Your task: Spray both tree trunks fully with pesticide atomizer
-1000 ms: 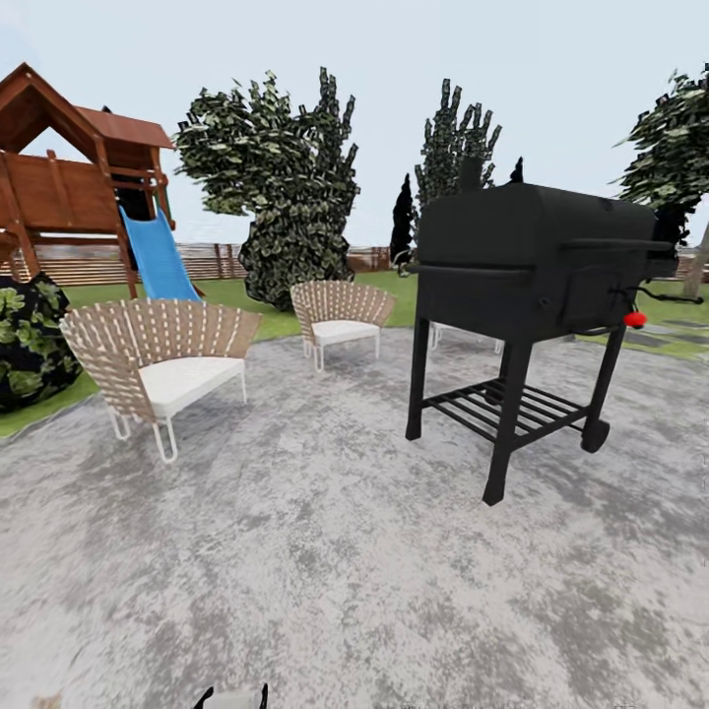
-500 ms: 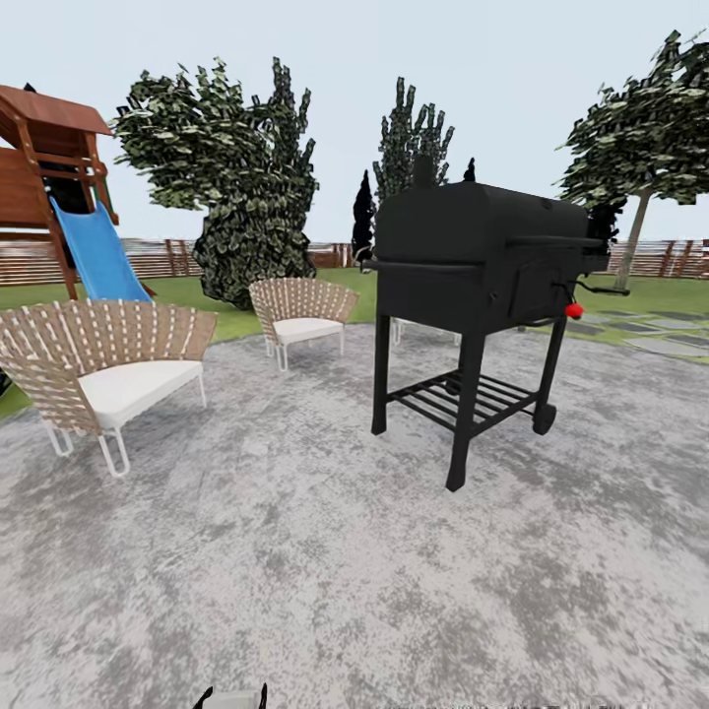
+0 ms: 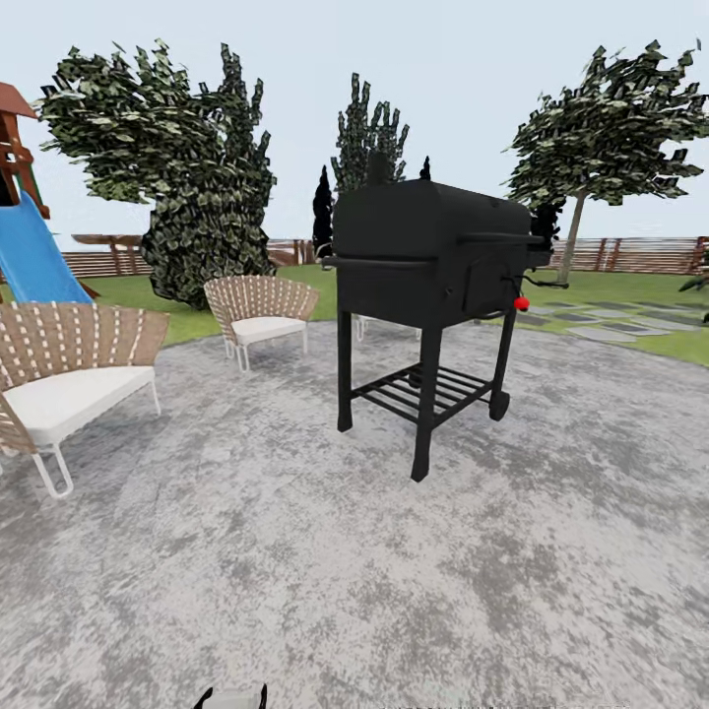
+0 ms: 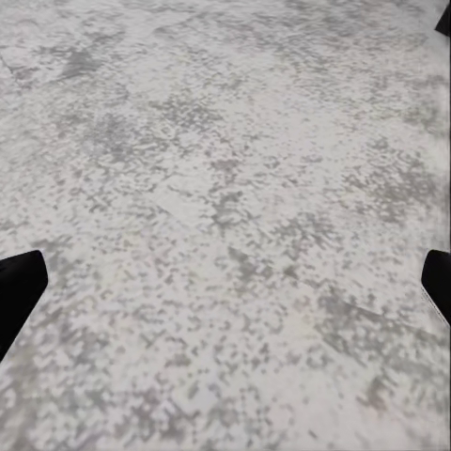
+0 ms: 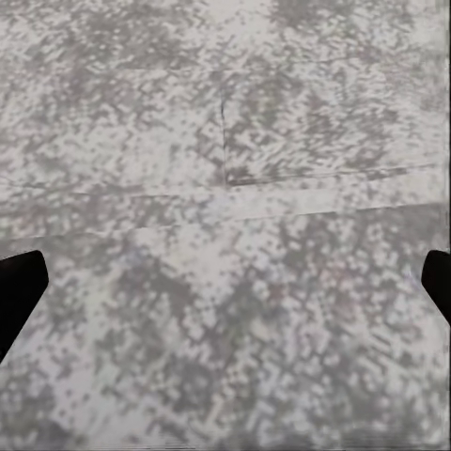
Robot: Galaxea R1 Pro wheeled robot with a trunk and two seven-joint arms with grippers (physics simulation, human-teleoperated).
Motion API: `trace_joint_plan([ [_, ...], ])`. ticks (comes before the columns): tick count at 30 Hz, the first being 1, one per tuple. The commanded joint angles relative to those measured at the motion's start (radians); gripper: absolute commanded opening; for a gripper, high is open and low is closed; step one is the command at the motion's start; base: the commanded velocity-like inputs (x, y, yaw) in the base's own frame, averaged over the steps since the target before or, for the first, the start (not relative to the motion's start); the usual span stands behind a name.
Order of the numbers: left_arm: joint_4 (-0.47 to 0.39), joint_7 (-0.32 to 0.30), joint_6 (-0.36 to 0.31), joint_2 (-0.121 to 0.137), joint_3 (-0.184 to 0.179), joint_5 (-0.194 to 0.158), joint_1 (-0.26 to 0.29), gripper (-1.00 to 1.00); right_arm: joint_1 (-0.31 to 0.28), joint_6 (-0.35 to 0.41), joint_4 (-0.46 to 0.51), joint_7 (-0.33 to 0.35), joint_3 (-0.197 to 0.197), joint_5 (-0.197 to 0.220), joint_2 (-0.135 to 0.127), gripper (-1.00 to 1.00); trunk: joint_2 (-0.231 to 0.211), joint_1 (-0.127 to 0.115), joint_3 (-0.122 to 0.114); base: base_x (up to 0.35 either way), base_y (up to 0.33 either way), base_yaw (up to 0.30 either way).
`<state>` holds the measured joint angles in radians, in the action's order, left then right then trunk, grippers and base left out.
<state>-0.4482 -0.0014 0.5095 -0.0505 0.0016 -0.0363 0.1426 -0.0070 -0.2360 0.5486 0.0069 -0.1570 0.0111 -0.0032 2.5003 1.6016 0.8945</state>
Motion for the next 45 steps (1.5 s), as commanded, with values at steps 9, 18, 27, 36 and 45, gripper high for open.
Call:
trace_joint_plan([
  [9, 0.0, 0.0, 0.003, 0.0, 0.0, -0.004, 0.0, 1.0, -0.001, -0.003, -0.001, 0.001, -0.001, 0.001, 0.0, 1.0, 0.0, 0.0, 0.007, 0.0, 0.0, -0.265],
  [18, 0.0, 0.0, 0.003, 0.0, 0.0, -0.004, 0.0, 1.0, -0.001, -0.003, 0.0, -0.001, -0.001, 0.001, 0.0, 1.0, 0.0, 0.0, 0.011, 0.0, -0.111, -0.191],
  [27, 0.0, 0.0, 0.003, 0.0, 0.0, -0.004, 0.0, 1.0, -0.001, -0.003, -0.001, -0.001, 0.0, 0.0, -0.001, 1.0, 0.0, 0.0, 0.011, 0.0, -0.293, -0.014],
  [36, 0.0, 0.0, 0.003, 0.0, 0.0, -0.004, 0.0, 1.0, -0.001, -0.003, -0.001, -0.005, -0.001, 0.001, 0.002, 1.0, 0.0, 0.0, 0.01, 0.005, -0.295, -0.135],
  [45, 0.0, 0.0, 0.003, 0.0, 0.0, -0.004, 0.0, 1.0, -0.001, -0.003, -0.001, -0.005, -0.001, 0.001, 0.002, 1.0, 0.0, 0.0, 0.009, 0.162, -0.193, -0.289],
])
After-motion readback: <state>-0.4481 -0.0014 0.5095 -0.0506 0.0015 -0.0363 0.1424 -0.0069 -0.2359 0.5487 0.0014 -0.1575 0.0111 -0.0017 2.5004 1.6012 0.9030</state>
